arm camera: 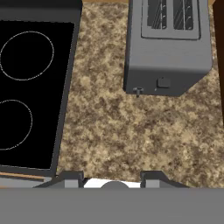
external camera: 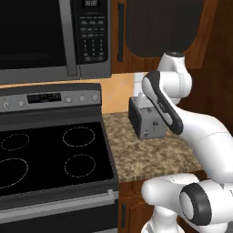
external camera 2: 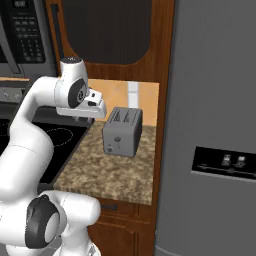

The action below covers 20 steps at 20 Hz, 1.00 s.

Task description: Navigate to the dishwasher.

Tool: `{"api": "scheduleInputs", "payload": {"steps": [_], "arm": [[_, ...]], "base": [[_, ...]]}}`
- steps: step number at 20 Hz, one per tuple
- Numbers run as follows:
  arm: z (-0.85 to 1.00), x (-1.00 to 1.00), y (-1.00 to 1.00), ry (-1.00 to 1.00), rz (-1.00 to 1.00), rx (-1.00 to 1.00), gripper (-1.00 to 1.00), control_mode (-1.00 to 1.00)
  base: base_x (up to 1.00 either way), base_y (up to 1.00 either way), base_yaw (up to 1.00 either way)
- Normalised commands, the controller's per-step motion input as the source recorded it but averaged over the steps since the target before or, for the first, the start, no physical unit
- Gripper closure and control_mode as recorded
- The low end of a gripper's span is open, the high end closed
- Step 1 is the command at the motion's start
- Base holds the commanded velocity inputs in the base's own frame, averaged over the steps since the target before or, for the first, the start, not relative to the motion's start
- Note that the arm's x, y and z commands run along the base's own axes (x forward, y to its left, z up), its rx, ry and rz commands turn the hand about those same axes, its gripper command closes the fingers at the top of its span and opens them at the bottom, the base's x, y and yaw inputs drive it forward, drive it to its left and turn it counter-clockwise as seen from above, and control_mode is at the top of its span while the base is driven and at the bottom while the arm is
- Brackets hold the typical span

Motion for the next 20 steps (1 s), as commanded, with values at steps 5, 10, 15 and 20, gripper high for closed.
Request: {"api": "scheduleInputs", "payload": {"steps": [5,10,15,20], "arm": [[0.00,0.00,0.00,0.00,0.00,0.00,-1.00,1.00],[0.00,0.00,0.00,0.00,0.00,0.00,-1.00,1.00],[0.00,0.00,0.00,0.00,0.00,0.00,-1.00,1.00],[0.00,0.00,0.00,0.00,0.00,0.00,-1.00,1.00]], "base": [[-0.04,0.00,0.00],[-0.58,-0.01,0.29],[-0.52,0.00,0.63],[-0.27,0.00,0.73]]}}
